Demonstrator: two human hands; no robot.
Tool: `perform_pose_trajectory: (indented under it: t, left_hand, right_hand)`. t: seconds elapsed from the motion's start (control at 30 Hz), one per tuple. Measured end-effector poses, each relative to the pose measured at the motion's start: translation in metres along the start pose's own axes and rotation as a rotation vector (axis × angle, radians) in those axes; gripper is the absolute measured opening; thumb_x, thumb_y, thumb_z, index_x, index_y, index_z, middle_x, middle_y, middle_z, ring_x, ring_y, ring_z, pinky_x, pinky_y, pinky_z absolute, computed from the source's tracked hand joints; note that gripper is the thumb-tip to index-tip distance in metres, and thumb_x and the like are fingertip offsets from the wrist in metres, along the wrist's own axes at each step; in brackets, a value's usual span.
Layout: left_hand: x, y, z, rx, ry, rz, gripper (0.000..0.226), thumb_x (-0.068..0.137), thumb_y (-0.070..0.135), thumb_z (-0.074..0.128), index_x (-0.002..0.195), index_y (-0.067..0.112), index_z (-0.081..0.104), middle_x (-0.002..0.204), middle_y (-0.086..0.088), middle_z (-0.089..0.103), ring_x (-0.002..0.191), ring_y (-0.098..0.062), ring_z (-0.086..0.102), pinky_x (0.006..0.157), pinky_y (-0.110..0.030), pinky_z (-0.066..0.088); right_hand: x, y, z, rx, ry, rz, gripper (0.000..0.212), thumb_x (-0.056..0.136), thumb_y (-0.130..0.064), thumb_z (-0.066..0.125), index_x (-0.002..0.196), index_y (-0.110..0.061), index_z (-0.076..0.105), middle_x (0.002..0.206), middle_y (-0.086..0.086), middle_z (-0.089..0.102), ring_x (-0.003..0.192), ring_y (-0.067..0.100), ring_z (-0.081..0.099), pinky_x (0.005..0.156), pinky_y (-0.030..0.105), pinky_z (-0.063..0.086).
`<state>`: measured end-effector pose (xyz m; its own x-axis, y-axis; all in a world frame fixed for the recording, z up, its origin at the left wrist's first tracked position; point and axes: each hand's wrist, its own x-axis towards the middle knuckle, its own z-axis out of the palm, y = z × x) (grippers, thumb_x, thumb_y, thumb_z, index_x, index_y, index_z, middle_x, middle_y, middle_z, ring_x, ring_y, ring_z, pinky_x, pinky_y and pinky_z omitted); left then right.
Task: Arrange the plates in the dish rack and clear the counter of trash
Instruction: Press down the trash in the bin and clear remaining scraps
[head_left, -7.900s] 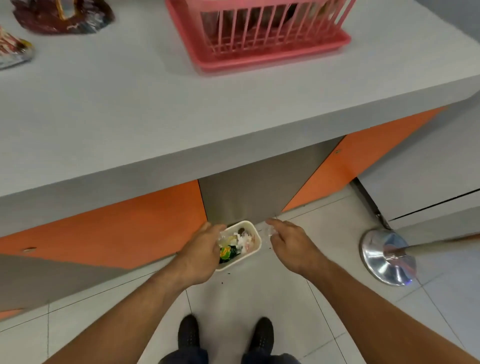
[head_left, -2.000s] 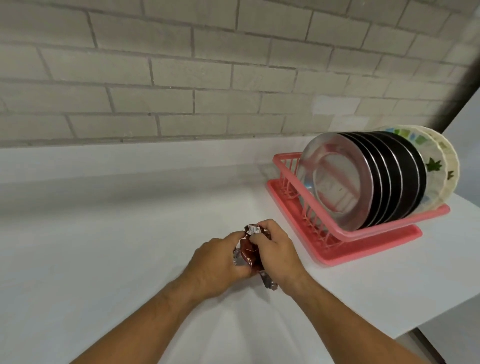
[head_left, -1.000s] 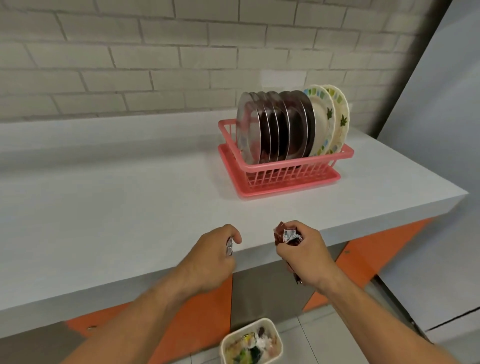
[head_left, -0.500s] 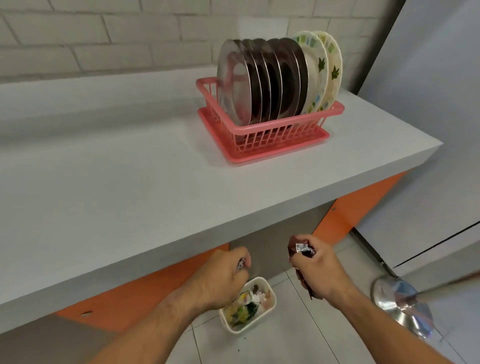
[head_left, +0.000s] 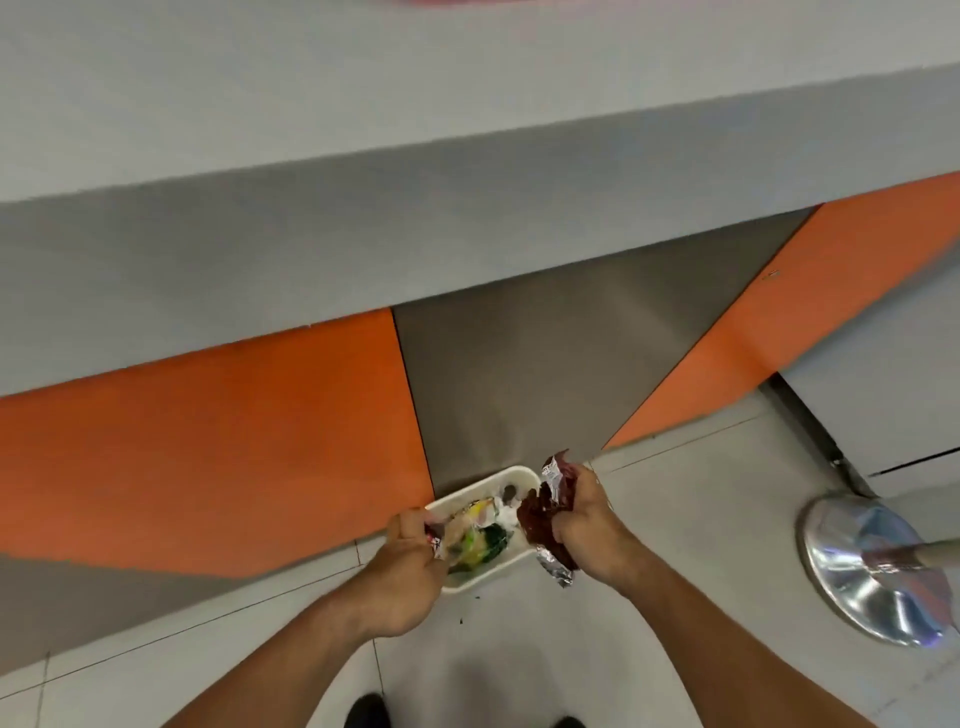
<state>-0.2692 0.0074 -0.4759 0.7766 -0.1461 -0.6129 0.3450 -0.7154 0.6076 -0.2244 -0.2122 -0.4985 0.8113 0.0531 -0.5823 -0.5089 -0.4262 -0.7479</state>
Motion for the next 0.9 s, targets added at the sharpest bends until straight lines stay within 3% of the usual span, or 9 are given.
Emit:
perform_pose_trajectory:
  t: [0.07, 0.13, 0.2, 0.3, 0.47, 0.63, 0.73, 0.83, 0.9]
  left_hand:
    - [0.025, -0.025, 0.02, 0.014, 0.019, 0.002, 0.039, 0.099, 0.017, 0.039, 0.132, 0.023, 0.018, 0.126, 0.003, 0.032, 0.09, -0.008, 0.048, 0.06, -0.009, 0.036]
    - [0.051, -0.048, 0.038, 0.022, 0.046, 0.018, 0.047, 0.1, 0.023, 0.042, 0.136, 0.026, 0.013, 0.118, 0.006, 0.041, 0.088, -0.005, 0.051, 0.063, -0.011, 0.039]
    - [0.077, -0.07, 0.055, 0.026, 0.086, 0.004, 0.052, 0.097, 0.031, 0.048, 0.136, 0.029, 0.012, 0.113, 0.009, 0.048, 0.088, -0.005, 0.053, 0.066, -0.015, 0.041]
    - [0.119, -0.103, 0.08, 0.099, 0.18, 0.01, 0.05, 0.092, 0.039, 0.055, 0.134, 0.031, 0.027, 0.115, 0.009, 0.055, 0.093, -0.007, 0.055, 0.074, -0.021, 0.044]
    - [0.176, -0.136, 0.121, 0.248, 0.289, 0.181, 0.05, 0.093, 0.037, 0.056, 0.139, 0.027, 0.042, 0.138, 0.015, 0.03, 0.123, -0.006, 0.038, 0.105, -0.017, 0.029]
    - [0.207, -0.13, 0.146, 0.613, 0.376, 0.168, 0.045, 0.091, 0.049, 0.051, 0.133, 0.034, 0.05, 0.123, 0.008, 0.033, 0.12, -0.017, 0.028, 0.107, -0.033, 0.025]
    - [0.229, -0.125, 0.153, 0.649, 0.31, 0.162, 0.037, 0.092, 0.044, 0.051, 0.126, 0.03, 0.054, 0.121, 0.004, 0.039, 0.117, -0.02, 0.037, 0.103, -0.036, 0.031]
    - [0.253, -0.122, 0.159, 0.515, 0.266, 0.182, 0.038, 0.093, 0.033, 0.052, 0.13, 0.027, 0.049, 0.129, 0.0, 0.05, 0.116, -0.025, 0.051, 0.098, -0.04, 0.043]
    - [0.268, -0.119, 0.164, 0.473, 0.266, 0.222, 0.056, 0.091, 0.024, 0.055, 0.142, 0.029, 0.033, 0.129, -0.002, 0.054, 0.112, -0.027, 0.056, 0.094, -0.039, 0.047]
  right_hand:
    - [0.036, 0.027, 0.011, -0.146, -0.038, -0.046, 0.075, 0.08, -0.001, 0.057, 0.144, -0.025, 0.026, 0.132, 0.004, 0.039, 0.115, 0.018, 0.049, 0.096, 0.03, 0.046]
    - [0.075, 0.054, 0.022, -0.288, -0.082, -0.111, 0.079, 0.087, -0.005, 0.059, 0.149, -0.029, 0.015, 0.136, -0.002, 0.031, 0.115, 0.015, 0.046, 0.089, 0.019, 0.042]
    - [0.118, 0.083, 0.037, -0.376, -0.092, -0.138, 0.081, 0.088, -0.011, 0.062, 0.149, -0.031, 0.012, 0.138, -0.002, 0.039, 0.116, 0.016, 0.05, 0.092, 0.022, 0.044]
    - [0.172, 0.121, 0.062, -0.611, -0.074, -0.159, 0.072, 0.084, -0.024, 0.069, 0.141, -0.028, 0.025, 0.129, 0.002, 0.056, 0.114, 0.022, 0.055, 0.098, 0.039, 0.047]
    - [0.226, 0.168, 0.096, -1.248, -0.032, -0.322, 0.064, 0.078, -0.046, 0.071, 0.133, -0.022, 0.048, 0.134, 0.006, 0.04, 0.125, 0.029, 0.034, 0.108, 0.039, 0.032]
    - [0.242, 0.172, 0.101, -0.969, -0.195, -0.172, 0.041, 0.074, -0.027, 0.08, 0.11, -0.015, 0.064, 0.108, 0.003, 0.062, 0.098, 0.022, 0.062, 0.082, 0.031, 0.05]
    - [0.243, 0.165, 0.084, -0.716, -0.379, -0.056, 0.032, 0.073, -0.013, 0.078, 0.103, -0.019, 0.068, 0.085, -0.001, 0.067, 0.076, 0.017, 0.064, 0.071, 0.029, 0.053]
    - [0.236, 0.161, 0.061, -0.426, -0.406, 0.022, 0.049, 0.078, 0.001, 0.065, 0.115, -0.029, 0.054, 0.095, -0.004, 0.071, 0.094, 0.021, 0.067, 0.085, 0.035, 0.056]
    - [0.231, 0.159, 0.048, -0.357, -0.319, 0.012, 0.046, 0.078, 0.003, 0.059, 0.115, -0.024, 0.053, 0.099, -0.005, 0.07, 0.101, 0.018, 0.064, 0.093, 0.038, 0.053]
